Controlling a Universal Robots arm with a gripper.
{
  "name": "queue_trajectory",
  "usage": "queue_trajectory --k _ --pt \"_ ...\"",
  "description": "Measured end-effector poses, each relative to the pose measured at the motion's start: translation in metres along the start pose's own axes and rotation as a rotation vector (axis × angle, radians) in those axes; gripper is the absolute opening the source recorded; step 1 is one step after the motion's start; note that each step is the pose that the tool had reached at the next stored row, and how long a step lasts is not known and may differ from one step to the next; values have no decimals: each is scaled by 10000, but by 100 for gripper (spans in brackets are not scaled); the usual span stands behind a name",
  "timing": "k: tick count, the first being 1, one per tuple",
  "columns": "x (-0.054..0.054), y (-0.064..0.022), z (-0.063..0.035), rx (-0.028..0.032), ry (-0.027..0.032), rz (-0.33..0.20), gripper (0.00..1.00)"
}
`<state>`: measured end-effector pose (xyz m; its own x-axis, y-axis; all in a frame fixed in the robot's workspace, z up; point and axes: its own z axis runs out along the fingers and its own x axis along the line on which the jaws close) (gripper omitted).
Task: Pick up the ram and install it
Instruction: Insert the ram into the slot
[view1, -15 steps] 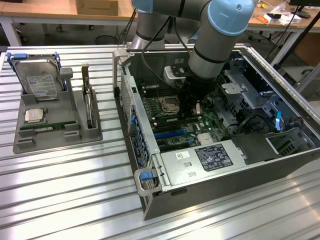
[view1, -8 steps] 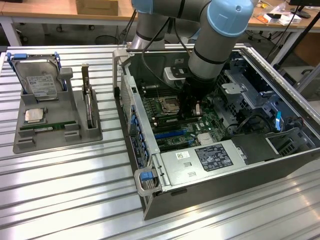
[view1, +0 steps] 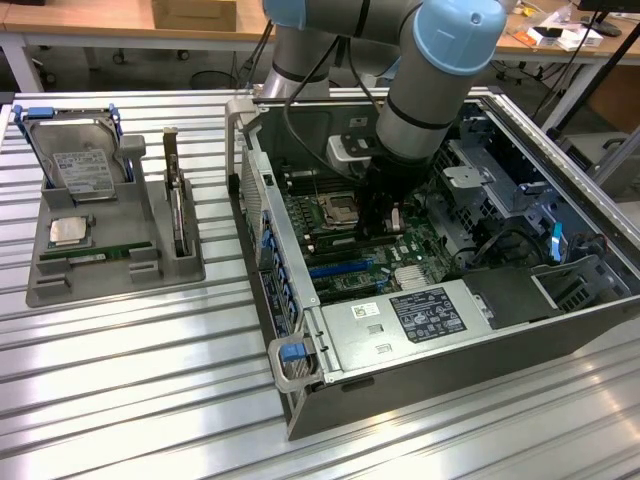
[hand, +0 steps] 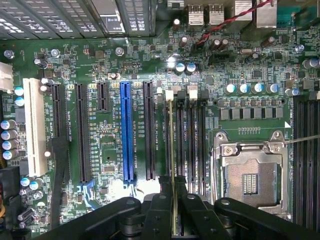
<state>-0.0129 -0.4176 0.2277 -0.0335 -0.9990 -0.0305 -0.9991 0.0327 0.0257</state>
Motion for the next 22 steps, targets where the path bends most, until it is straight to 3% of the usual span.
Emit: queue_trajectory --k 20,22 --pt "1 0 25 0 1 0 14" --pt "1 0 25 0 1 1 21"
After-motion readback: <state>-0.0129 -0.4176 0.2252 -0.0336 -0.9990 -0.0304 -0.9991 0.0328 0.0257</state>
